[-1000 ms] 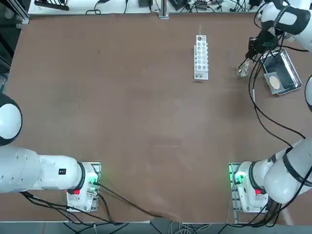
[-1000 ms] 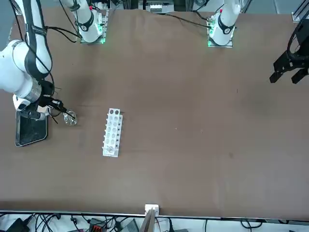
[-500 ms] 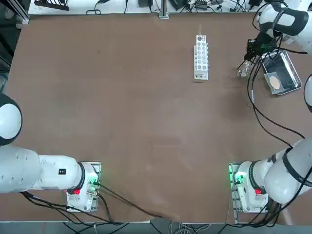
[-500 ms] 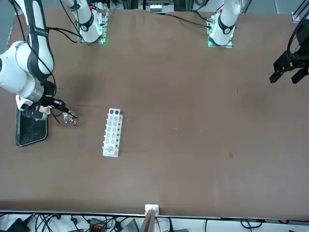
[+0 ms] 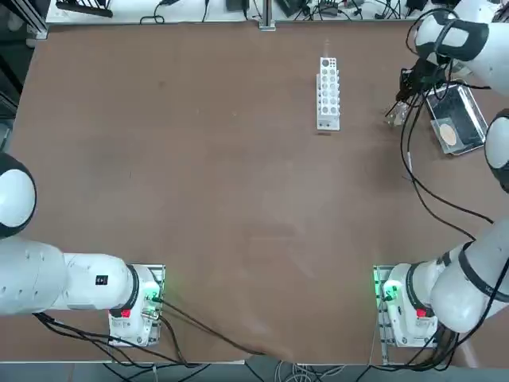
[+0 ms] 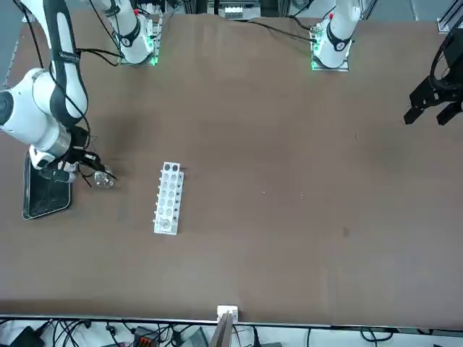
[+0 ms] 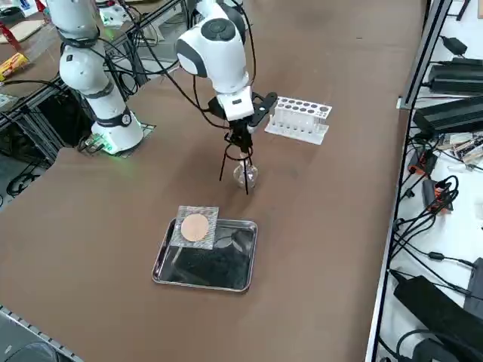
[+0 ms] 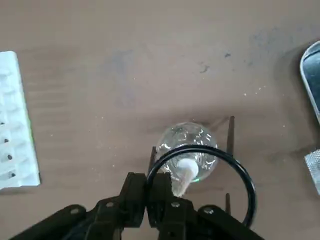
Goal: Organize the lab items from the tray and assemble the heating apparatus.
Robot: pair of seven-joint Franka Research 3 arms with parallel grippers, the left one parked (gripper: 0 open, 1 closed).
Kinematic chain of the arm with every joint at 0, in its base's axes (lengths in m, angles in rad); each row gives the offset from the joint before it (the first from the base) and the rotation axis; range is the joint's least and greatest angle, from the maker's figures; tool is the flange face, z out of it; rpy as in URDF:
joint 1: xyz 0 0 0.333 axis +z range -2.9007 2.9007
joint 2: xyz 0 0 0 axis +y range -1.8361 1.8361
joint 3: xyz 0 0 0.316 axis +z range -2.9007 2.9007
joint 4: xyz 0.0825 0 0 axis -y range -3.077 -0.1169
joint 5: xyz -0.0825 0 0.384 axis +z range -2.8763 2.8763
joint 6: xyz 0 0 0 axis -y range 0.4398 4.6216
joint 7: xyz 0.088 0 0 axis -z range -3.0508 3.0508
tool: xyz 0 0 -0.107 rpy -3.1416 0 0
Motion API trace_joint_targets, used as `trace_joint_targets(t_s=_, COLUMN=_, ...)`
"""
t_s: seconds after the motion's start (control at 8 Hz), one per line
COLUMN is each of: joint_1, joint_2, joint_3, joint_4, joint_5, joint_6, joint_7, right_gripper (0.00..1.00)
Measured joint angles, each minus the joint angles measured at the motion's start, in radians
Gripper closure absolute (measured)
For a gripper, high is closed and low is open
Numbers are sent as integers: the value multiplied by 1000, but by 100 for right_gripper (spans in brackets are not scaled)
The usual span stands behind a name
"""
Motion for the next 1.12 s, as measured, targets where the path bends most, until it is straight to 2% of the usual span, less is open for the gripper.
trace_joint_targets(t_s=0.62, joint_1=17, joint_2=23, joint_3=0, joint_4=0, joint_5=63, joint_6=6, joint_7=-3, right_gripper=89)
trace_joint_targets(t_s=1.12, joint_1=18, joint_2=50, joint_3=0, joint_4=7, joint_5=66, joint_6=13, joint_7=-25, right_gripper=89)
